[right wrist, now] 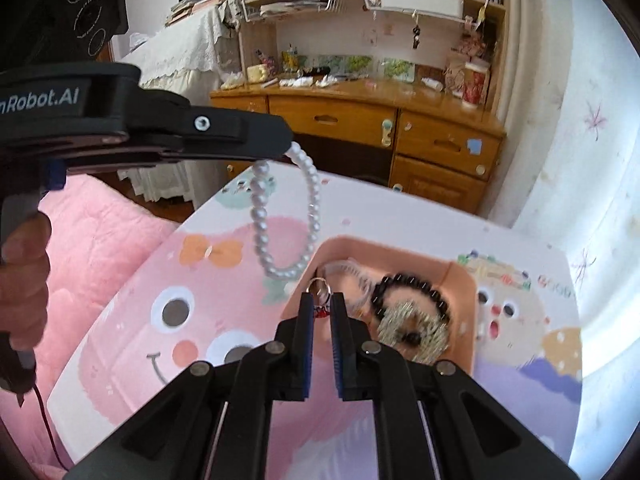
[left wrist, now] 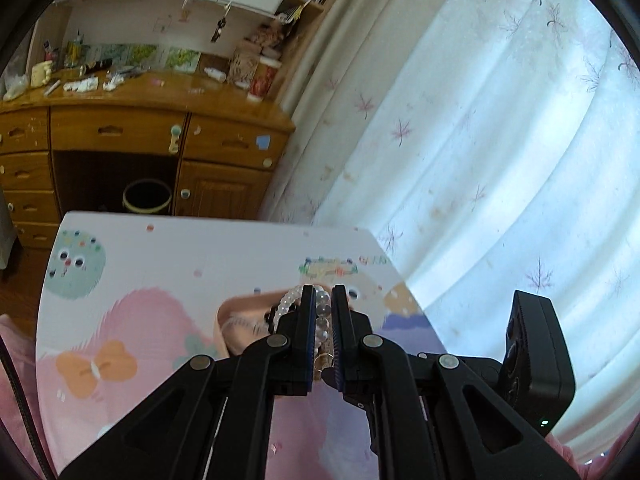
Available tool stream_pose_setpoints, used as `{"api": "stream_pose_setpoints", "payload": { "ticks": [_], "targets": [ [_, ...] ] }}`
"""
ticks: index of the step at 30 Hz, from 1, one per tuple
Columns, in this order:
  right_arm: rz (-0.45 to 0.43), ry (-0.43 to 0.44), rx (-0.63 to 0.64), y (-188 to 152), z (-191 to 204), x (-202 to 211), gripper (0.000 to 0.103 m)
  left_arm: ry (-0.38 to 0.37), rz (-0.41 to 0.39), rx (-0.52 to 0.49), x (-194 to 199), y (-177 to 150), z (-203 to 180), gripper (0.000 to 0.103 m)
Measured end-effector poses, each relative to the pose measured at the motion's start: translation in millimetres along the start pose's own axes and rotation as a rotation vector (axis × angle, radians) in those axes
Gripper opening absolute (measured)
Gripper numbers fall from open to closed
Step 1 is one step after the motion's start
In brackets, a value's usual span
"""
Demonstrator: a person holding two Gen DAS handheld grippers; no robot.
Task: Organize jewelry
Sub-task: 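Carry the pearl bracelet and ring into the pink box and open both tools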
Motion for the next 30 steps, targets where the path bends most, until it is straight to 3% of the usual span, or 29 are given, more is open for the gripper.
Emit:
{"api": "stream_pose_setpoints", "payload": {
  "ticks": [8,15,17,19,24,26,29,30],
  "targets": [
    [-0.023,-0.014,-0.080,16.5,-31.5,7.8,0.008,0.000,-0.020,0.029,-23.4,7.6,-8.2,0.005],
    [0.031,0.020,-0.153,11.5,-57.7,1.4,0.008,0.037,0.017,0.042,-42.3,0.3,-11.8,0.005],
    [0.073,0.042,-0.203,6.5,-66.1,-4.8,0.008,0.056,0.050,0.038,-47.5,-4.7,-11.1,0.011],
    [0.141,0.054,-0.271,0.0,-75.0,-15.3,0.010,0.089,0.088,0.011,-49.7,-12.5,-10.2,0.033],
    [0.169,0.079,-0.349,-8.0,-89.5,-15.9,0.020,0.179,0.131,0.036,-42.6,-27.4,7.0,0.065],
    [0.182,0.087,-0.359,-10.6,-91.2,-14.3,0.028,0.217,0.147,0.054,-38.9,-34.1,16.5,0.067],
    [0.208,0.102,-0.377,-16.1,-91.7,-16.4,0.029,0.290,0.179,0.066,-34.9,-44.7,30.3,0.070],
    [0.221,0.116,-0.389,-19.1,-90.1,-17.9,0.029,0.324,0.197,0.076,-33.7,-49.3,35.8,0.076]
  ]
}}
Point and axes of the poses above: each gripper's, at about its wrist camera, not at the fingertips, and x roughly against the way its jaws point, z to its left, y to its top, the point moved 6 cm from there along -x, roughly the way its jaws point, and after that the axes turned 4 degrees about -x, right-handed, at the moved point
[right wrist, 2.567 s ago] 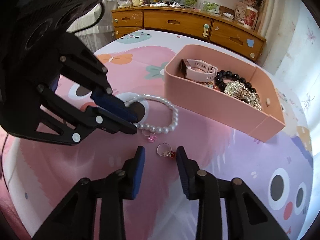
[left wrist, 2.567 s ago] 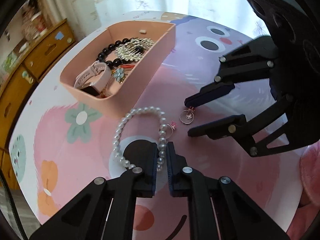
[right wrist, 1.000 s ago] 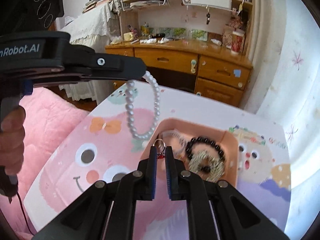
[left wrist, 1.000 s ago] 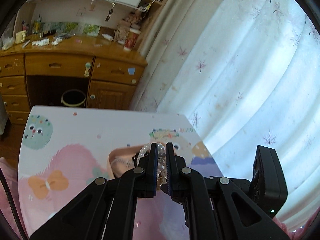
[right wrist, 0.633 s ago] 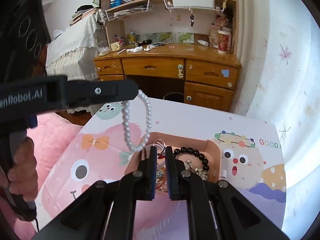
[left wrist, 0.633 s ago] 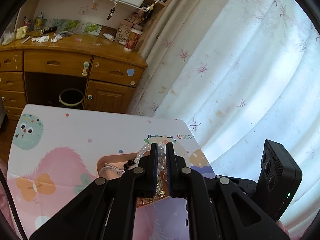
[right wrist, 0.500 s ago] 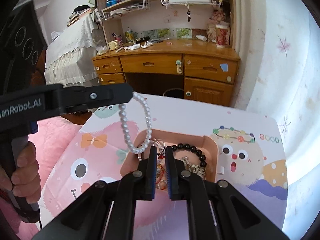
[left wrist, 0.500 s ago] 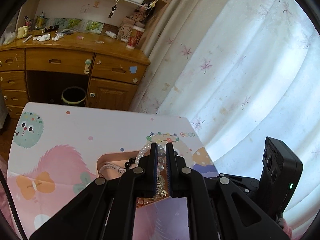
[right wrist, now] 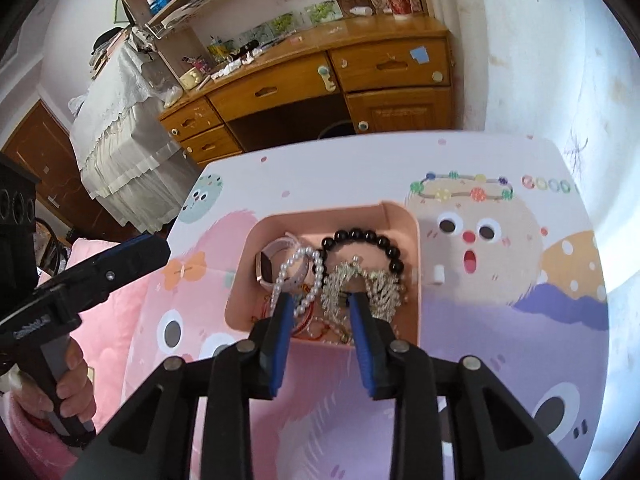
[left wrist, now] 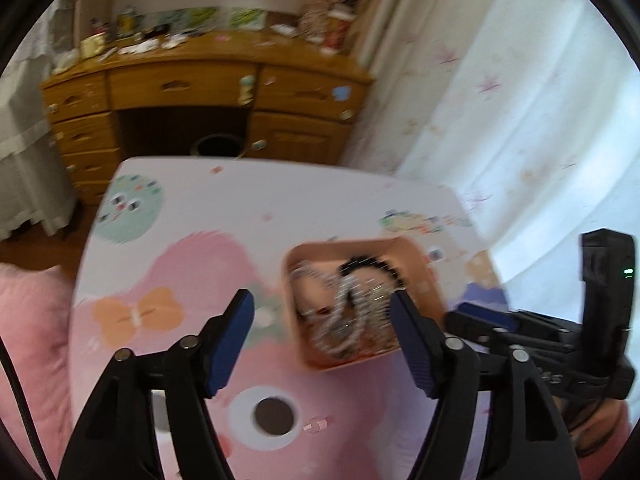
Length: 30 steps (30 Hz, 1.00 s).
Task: Organize jewelry
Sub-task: 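Carry the pearl bracelet and ring into the pink box and open both tools, then move the open right tool down to the small pink ring on the table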
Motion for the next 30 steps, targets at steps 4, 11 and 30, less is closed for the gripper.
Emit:
{"api": "stream_pose_setpoints", "payload": {
  "ticks": [4,11,30],
  "targets": [
    [0.054,0.036,-0.053,-11.3,2.7,-8.9,0.029,0.104,0.068,0.057,-4.6,-20.3,22.5,0.082],
    [0.189,0.090,-0.085,-41.6,27.7,-36.7,0.029,0.227,0.189,0.099,-11.4,-68.7,54.3,0.083],
    [0.381,-0.117,-0.045,-85.3,66.8,-98.8,0.029,0.165,0.289,0.172,-6.2,-119.3,80.0,0.083]
  ]
}}
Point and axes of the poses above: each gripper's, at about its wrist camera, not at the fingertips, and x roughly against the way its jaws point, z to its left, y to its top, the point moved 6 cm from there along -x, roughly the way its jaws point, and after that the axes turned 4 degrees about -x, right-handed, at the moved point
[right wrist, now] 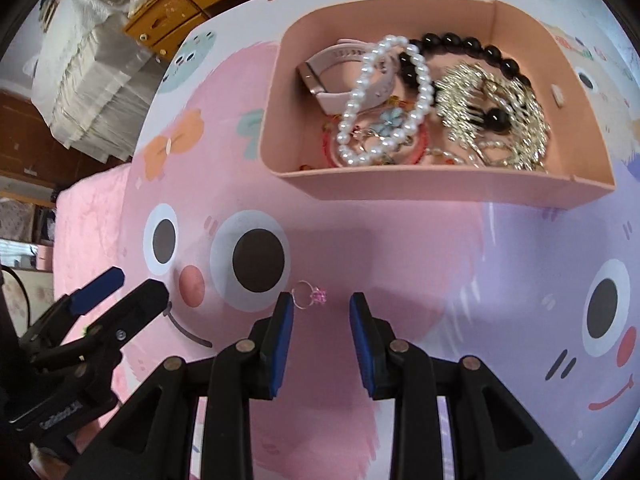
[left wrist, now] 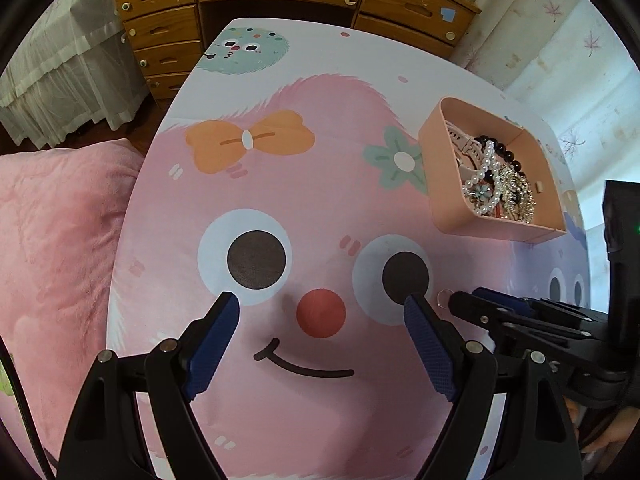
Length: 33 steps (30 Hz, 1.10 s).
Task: Organize jewelry
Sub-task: 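Move the open right tool down to the small pink ring on the table, then grasp the pink ring with the right tool and release it into the box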
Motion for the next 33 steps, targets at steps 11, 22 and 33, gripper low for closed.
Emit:
{"api": "stream_pose_setpoints", "payload": {
  "ticks": [11,22,33],
  "targets": [
    [0.000,-0.070,0.065,1.3,10.6,-6.9,0.007,-0.045,-0.006,-0.024,0.8,3.8,4.7,0.083],
    [-0.099,-0.013,0.107,13.3,23.4,25.6,0.007,0.013,-0.069,-0.115,8.9,15.9,3.2,0.083],
    [-0.416,-0.150,0.035,47.4,-21.9,99.5,0.007,0.040,-0.174,-0.119,40.2,22.4,5.9,0.083]
  ]
}}
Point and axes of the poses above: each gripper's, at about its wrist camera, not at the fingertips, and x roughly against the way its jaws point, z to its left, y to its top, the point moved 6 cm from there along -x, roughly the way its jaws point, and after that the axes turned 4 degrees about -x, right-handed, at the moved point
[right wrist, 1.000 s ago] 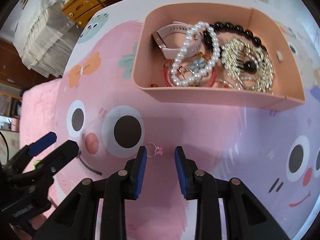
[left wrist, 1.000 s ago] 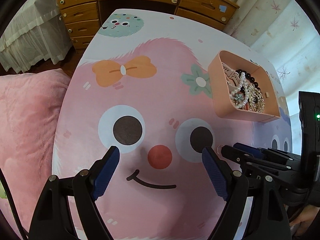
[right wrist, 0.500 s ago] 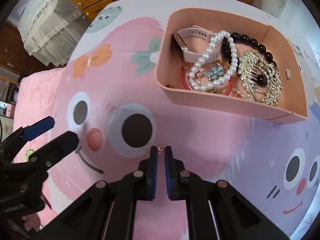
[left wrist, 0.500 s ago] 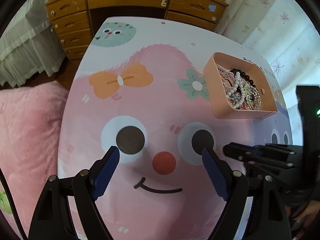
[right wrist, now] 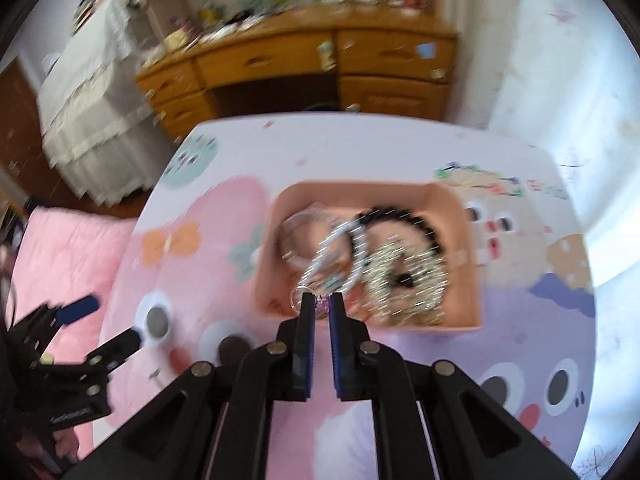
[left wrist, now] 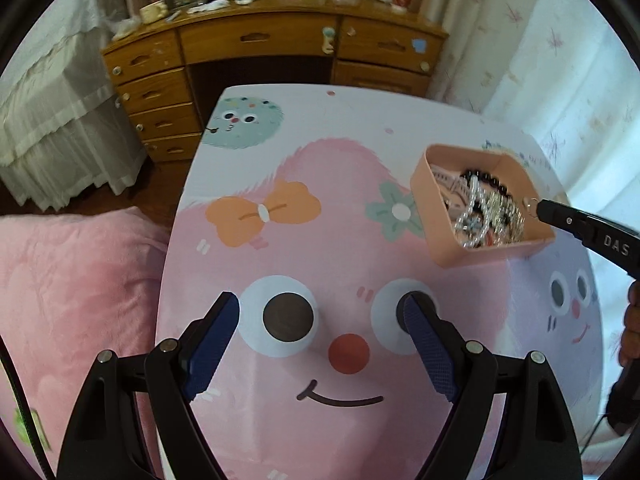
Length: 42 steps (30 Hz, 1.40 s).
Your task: Organize jewelry
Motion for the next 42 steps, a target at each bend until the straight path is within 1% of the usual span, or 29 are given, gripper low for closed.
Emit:
{"api": "stream_pose_setpoints", "payload": {
  "ticks": [2,4,5,6,7,8,9,11,12,13,15,16,17,19,21,23,25,27,28,30,32,33,36,39,42],
  "targets": [
    [-0.046,-0.034,-0.051,5.7,-12.4,4.5,0.007,-0.002,-0.017,0.030,7.0,-0.1,0.8,0.083],
    [-0.079,-0.081,-0.107,9.5,-23.9,6.8,0.009,0.025,-0.045,0.035,17.7,0.2,0.7,0.083],
    [-0.087,-0.129,-0.129,10.2,-32.3,10.7,0.017,0.039,-0.059,0.027,22.2,0.2,0.0,0.083],
    [-0.096,-0.169,-0.137,10.3,-39.5,15.0,0.025,0.072,-0.090,0.006,31.3,0.7,-1.3,0.083],
    [-0.107,-0.179,-0.142,9.5,-45.8,19.4,0.044,0.113,-0.128,-0.023,41.9,1.0,-3.4,0.083],
    [-0.117,-0.179,-0.151,8.8,-49.1,23.4,0.058,0.141,-0.151,-0.041,49.3,1.0,-5.5,0.083],
    [-0.128,-0.174,-0.171,7.1,-54.8,29.5,0.062,0.189,-0.183,-0.068,60.6,0.4,-9.1,0.083],
    [-0.132,-0.147,-0.203,0.7,-62.8,38.4,0.063,0.239,-0.205,-0.089,76.7,-3.0,-15.7,0.084],
    [-0.115,-0.130,-0.215,-5.5,-67.1,41.3,0.064,0.244,-0.203,-0.095,84.7,-6.6,-20.6,0.087],
    [-0.091,-0.124,-0.224,-13.9,-71.4,43.5,0.065,0.232,-0.191,-0.093,91.9,-11.6,-26.2,0.089],
    [-0.032,-0.102,-0.235,-35.5,-77.5,48.0,0.068,0.211,-0.178,-0.071,104.0,-21.8,-36.1,0.090],
    [-0.009,-0.094,-0.242,-45.0,-79.7,51.1,0.071,0.210,-0.173,-0.055,111.5,-27.9,-43.0,0.090],
    [0.026,-0.086,-0.260,-60.7,-84.7,56.5,0.077,0.221,-0.175,-0.052,116.9,-31.6,-47.1,0.090],
    [0.063,-0.072,-0.284,-86.8,-88.6,69.0,0.082,0.295,-0.163,-0.065,131.1,-41.4,-63.3,0.090],
    [0.105,-0.065,-0.279,-113.8,-91.7,82.3,0.085,0.318,-0.122,-0.095,139.0,-51.7,-79.3,0.090],
    [0.138,-0.068,-0.260,-138.9,-94.5,98.3,0.088,0.311,-0.095,-0.112,146.5,-60.1,-94.9,0.090],
    [0.149,-0.041,-0.249,-157.0,-93.9,115.2,0.088,0.265,-0.065,-0.120,155.6,-70.2,-114.2,0.094],
    [0.137,0.007,-0.257,-174.1,-91.3,137.1,0.089,0.210,-0.042,-0.133,162.5,-80.0,-131.5,0.094],
    [0.127,0.022,-0.260,-180.7,-88.8,146.9,0.090,0.196,-0.033,-0.137,166.6,-84.0,-137.7,0.094],
    [0.114,0.046,-0.264,-187.9,-85.6,160.6,0.091,0.167,-0.026,-0.134,176.4,-90.7,-150.8,0.094],
    [0.102,0.080,-0.253,-193.4,-80.4,176.5,0.091,0.140,-0.030,-0.115,183.1,-93.0,-157.9,0.098],
    [0.092,0.091,-0.246,-193.9,-78.0,184.1,0.091,0.125,-0.035,-0.095,187.9,-94.1,-160.8,0.102],
    [0.065,0.134,-0.252,-190.7,-76.1,203.1,0.091,0.098,-0.041,-0.083,195.5,-97.1,-168.8,0.102],
    [0.027,0.150,-0.283,-188.1,-77.3,218.4,0.091,0.122,-0.057,-0.091,199.6,-105.5,-172.7,0.102],
    [-0.007,0.139,-0.272,-189.9,-74.3,227.3,0.091,0.147,-0.037,-0.079,197.1,-113.3,-173.3,0.102]
  ]
}}
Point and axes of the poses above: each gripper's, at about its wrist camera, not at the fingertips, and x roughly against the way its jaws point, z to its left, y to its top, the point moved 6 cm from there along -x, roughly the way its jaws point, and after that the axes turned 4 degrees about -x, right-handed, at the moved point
